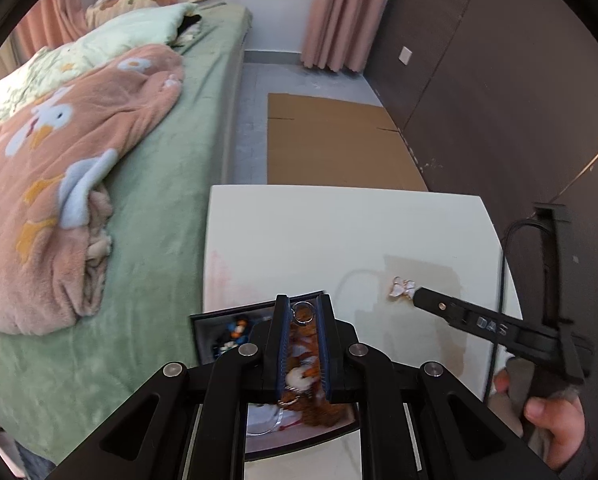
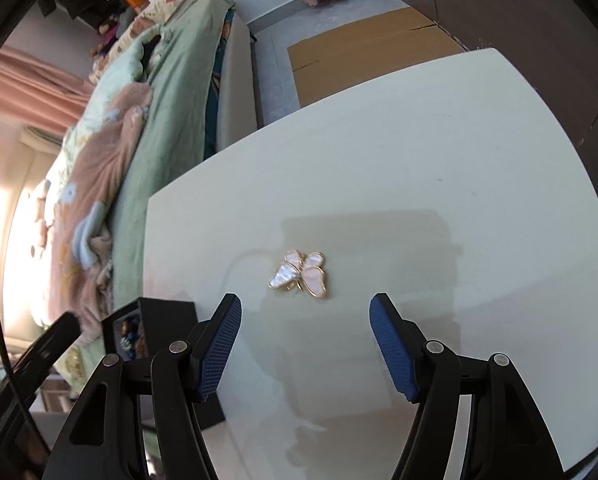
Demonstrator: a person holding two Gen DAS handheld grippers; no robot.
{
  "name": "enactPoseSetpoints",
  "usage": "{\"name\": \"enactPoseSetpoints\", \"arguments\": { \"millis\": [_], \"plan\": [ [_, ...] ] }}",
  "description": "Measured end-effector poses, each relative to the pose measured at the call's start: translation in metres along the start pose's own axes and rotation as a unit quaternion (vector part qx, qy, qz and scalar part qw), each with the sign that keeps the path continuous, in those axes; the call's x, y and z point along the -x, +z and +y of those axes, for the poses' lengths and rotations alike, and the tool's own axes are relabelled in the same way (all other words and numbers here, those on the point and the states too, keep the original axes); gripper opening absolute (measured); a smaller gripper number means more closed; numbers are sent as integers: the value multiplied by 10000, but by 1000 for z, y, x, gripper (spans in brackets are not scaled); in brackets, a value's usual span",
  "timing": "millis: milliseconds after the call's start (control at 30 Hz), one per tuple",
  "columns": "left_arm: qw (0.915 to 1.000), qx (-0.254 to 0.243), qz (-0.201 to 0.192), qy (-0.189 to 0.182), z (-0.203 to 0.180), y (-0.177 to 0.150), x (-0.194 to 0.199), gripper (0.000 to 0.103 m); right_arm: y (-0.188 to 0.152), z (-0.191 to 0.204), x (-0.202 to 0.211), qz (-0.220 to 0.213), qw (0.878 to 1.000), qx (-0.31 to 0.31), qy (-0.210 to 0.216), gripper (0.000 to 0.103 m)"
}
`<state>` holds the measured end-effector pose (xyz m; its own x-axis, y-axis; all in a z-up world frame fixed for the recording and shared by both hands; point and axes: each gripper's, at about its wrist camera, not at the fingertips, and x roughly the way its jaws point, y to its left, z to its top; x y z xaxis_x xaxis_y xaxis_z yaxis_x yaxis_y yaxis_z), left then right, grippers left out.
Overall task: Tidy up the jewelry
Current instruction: 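Carry the ring toward the black box with the left gripper while the right reaches the butterfly brooch, then grasp the butterfly brooch with the right gripper while the left releases the ring into the box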
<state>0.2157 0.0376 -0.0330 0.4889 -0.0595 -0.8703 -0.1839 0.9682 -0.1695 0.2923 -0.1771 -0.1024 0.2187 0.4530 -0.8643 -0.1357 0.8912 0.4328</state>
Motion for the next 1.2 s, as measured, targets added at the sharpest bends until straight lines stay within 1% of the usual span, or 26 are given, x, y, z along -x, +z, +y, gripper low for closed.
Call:
{"name": "enactPoseSetpoints", "arguments": {
  "millis": [100,200,267,333,433,467,500,533,567,667,733,867,933,967,1033,1100,1167,1200],
  "plan": [
    [9999,121,4,10,14,-2,1,13,4,7,-10,60,9997,83,-200,68],
    [9997,250,8,20,28,-5,4,13,9,17,-22,80,9984,193,-528,68],
    [9995,320,1,29,36,-6,6,13,10,23,-28,124,9978,192,-619,68],
    [9993,362,-8,27,42,-7,8,13,11,29,-32,119,9964,250,-801,68],
    [9992,397,-13,11,48,-8,8,13,11,40,-37,98,9915,435,-1219,67],
    [9992,411,-14,0,49,-9,9,13,11,44,-38,94,9889,509,-1394,64],
    [9991,422,-13,-15,51,-9,9,13,11,46,-39,91,9862,568,-1556,57],
    [9991,428,-10,-30,51,-9,9,13,10,49,-40,79,9823,638,-1762,53],
    [9991,428,-7,-48,51,-10,9,13,9,51,-40,67,9789,706,-1915,42],
    [9992,395,3,-107,49,-11,9,13,6,54,-38,102,9780,882,-1887,41],
    [9991,384,26,-178,48,-12,7,13,2,50,-32,81,9810,854,-1743,40],
    [9990,327,90,-293,40,-19,4,13,-9,40,-10,-89,9889,687,-1311,40],
    [9995,218,80,-235,36,-23,4,13,-15,37,5,-186,9924,599,-1057,40],
    [9994,203,122,-263,35,-26,3,14,-18,36,9,-225,9936,568,-947,40],
    [9983,263,238,-460,36,-30,0,14,-25,33,23,-325,9957,515,-698,41],
    [9976,316,293,-537,38,-33,0,14,-32,32,35,-385,9971,449,-480,41],
    [9974,367,277,-558,42,-35,1,20,-39,33,44,-419,9979,411,-262,41],
    [9969,418,272,-603,44,-37,3,33,-44,34,48,-439,9981,404,-169,41]
  ]
}}
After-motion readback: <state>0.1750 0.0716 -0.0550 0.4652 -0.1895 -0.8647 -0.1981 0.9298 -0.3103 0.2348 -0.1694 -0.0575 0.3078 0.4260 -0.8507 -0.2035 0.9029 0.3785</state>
